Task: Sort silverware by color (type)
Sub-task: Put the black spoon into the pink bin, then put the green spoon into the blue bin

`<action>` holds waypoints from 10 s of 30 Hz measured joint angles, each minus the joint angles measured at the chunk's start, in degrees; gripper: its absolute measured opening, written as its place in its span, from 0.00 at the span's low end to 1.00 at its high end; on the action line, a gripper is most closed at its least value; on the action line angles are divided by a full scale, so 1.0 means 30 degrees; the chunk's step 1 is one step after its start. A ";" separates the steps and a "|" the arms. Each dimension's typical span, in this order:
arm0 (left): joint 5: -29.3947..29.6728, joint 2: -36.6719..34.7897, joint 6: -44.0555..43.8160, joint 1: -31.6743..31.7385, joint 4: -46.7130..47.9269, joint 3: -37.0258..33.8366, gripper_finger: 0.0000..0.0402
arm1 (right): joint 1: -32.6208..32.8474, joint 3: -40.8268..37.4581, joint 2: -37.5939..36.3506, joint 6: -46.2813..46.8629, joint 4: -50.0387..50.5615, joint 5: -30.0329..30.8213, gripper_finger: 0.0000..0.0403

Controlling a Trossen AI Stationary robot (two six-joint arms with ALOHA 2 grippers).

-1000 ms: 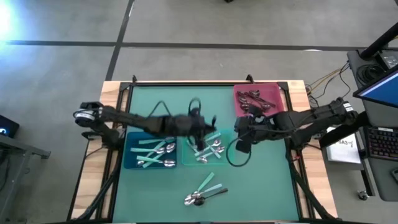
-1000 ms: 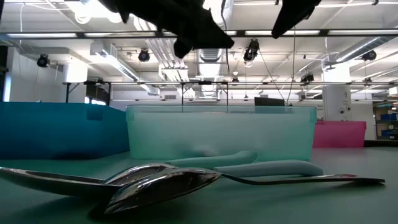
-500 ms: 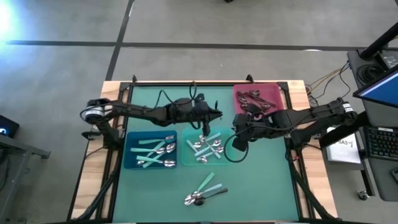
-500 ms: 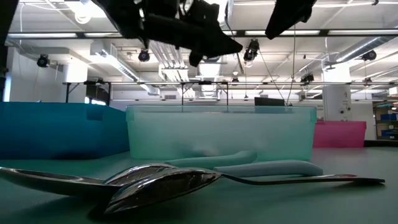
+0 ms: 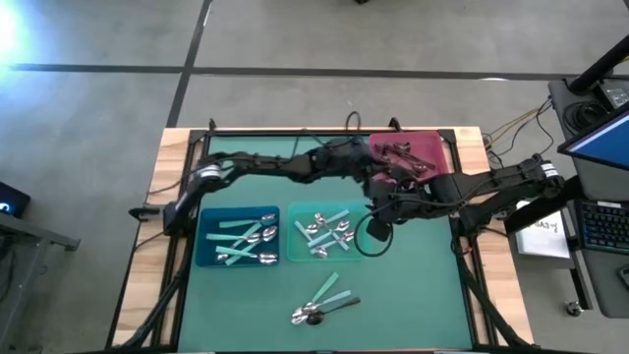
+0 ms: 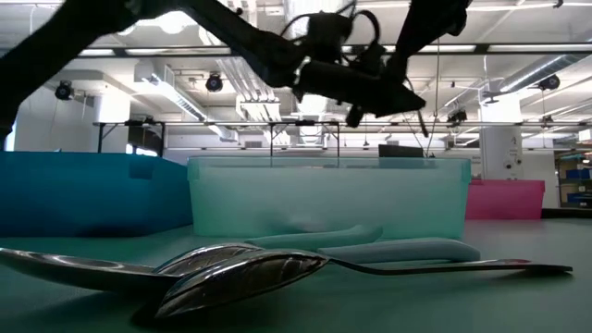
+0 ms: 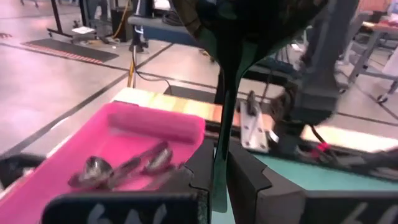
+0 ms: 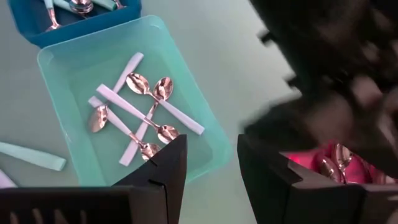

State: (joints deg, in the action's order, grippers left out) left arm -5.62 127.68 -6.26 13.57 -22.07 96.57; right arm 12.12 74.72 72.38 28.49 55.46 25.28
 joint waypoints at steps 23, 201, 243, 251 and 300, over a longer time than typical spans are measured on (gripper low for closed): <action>0.1543 0.6886 0.0552 0.1737 1.2169 1.2723 0.14 | 0.0000 0.0000 -0.0007 -0.0799 0.1863 0.0054 0.33; 0.7524 -0.4190 -1.5784 -1.4751 1.3409 -0.6951 0.31 | -0.0015 -0.0015 0.0007 -0.0700 0.0765 0.0066 0.33; 0.8231 -0.2674 -1.5806 -1.5171 1.5718 -0.4993 0.42 | -0.0015 -0.0015 0.0007 -0.0700 0.0692 0.0070 0.33; 0.8580 -0.2121 -1.5904 -1.5186 1.5875 -0.4852 0.42 | -0.0015 -0.0015 0.0007 -0.0700 0.0670 0.0066 0.33; 1.7927 -0.2649 -0.2937 -1.6220 1.0255 -0.3489 0.06 | -0.0007 -0.0015 0.0007 -0.0700 0.0268 0.0071 0.33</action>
State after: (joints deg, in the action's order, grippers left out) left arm 48.16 119.73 -15.07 -35.09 8.69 86.11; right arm 12.10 74.67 72.40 26.39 56.27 25.49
